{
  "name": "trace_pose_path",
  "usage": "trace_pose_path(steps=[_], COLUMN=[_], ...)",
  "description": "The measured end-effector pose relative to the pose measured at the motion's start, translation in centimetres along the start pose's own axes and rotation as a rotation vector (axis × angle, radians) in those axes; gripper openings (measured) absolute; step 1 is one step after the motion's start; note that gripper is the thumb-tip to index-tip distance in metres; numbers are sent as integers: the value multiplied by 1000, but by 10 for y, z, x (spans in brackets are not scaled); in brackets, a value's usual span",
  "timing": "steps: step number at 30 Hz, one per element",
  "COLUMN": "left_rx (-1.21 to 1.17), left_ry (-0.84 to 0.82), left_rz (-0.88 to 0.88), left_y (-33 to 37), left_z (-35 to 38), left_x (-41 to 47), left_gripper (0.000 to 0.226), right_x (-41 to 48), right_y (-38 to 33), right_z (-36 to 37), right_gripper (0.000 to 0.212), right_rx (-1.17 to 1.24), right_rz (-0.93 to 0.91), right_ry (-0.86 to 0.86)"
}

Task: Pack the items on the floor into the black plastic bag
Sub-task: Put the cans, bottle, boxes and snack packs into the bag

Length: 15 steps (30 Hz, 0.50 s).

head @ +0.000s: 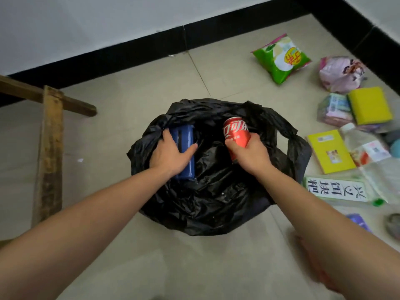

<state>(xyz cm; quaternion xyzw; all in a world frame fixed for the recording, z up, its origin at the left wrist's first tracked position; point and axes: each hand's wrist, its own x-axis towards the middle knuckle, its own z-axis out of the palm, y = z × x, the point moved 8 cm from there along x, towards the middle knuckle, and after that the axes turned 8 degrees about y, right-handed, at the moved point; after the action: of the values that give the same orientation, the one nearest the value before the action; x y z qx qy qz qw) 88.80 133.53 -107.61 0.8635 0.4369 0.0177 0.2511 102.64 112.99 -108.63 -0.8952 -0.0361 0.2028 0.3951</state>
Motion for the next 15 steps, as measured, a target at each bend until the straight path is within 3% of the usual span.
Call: trace_pose_path(steps=[4, 8, 15], left_rx=[2, 192, 246], left_ry=[-80, -185, -98], left_rz=[64, 196, 163], left_y=[12, -2, -5], left_z=[15, 29, 16], left_x=[0, -8, -6], left_gripper=[80, 65, 62], right_x=[-4, -22, -28], right_y=[-11, -19, -27], right_z=[19, 52, 53], right_gripper=[75, 76, 76], right_rx=[-70, -163, -218], right_rz=[-82, -204, -206], right_ry=[-13, -122, -200])
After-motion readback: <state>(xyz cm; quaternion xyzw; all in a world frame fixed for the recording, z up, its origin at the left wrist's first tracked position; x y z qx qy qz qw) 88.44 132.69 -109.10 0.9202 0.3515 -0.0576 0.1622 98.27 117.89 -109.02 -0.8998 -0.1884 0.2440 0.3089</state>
